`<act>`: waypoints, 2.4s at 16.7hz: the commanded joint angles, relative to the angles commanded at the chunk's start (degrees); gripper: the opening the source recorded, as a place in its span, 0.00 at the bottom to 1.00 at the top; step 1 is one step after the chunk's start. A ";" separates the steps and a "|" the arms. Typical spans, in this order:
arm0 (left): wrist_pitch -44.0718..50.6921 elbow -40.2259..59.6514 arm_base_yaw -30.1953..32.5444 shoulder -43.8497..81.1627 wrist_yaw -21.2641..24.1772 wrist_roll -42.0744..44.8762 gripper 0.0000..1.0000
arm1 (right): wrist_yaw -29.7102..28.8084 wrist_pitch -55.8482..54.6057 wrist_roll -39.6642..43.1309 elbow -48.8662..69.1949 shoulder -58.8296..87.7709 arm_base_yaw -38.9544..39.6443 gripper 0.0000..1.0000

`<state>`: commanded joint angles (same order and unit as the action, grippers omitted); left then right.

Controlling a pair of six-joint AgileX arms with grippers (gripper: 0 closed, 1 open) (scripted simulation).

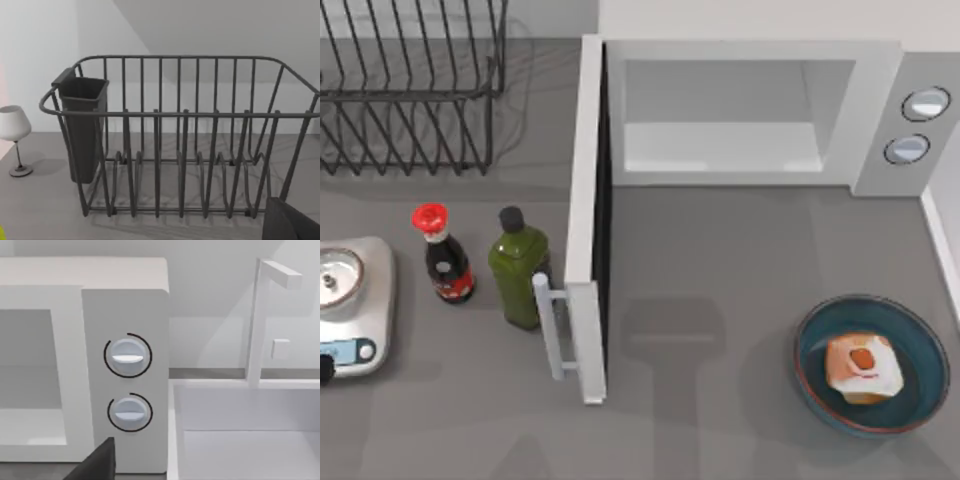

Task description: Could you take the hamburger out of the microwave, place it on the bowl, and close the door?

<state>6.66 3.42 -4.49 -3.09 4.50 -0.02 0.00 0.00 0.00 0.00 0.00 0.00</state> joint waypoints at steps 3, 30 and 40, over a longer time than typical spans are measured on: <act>-0.14 0.17 -0.05 0.24 0.00 -0.02 0.00 | 0.00 0.00 0.00 0.00 0.00 0.00 1.00; 11.59 22.08 32.66 35.98 -26.70 -12.73 0.00 | 0.00 0.00 0.00 0.00 0.00 0.00 1.00; 25.85 41.44 38.20 65.23 -26.85 -24.07 0.00 | 0.00 0.00 0.00 0.00 0.00 0.00 1.00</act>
<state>32.51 44.86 33.71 62.14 -22.35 -24.09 0.00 0.00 0.00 0.00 0.00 0.00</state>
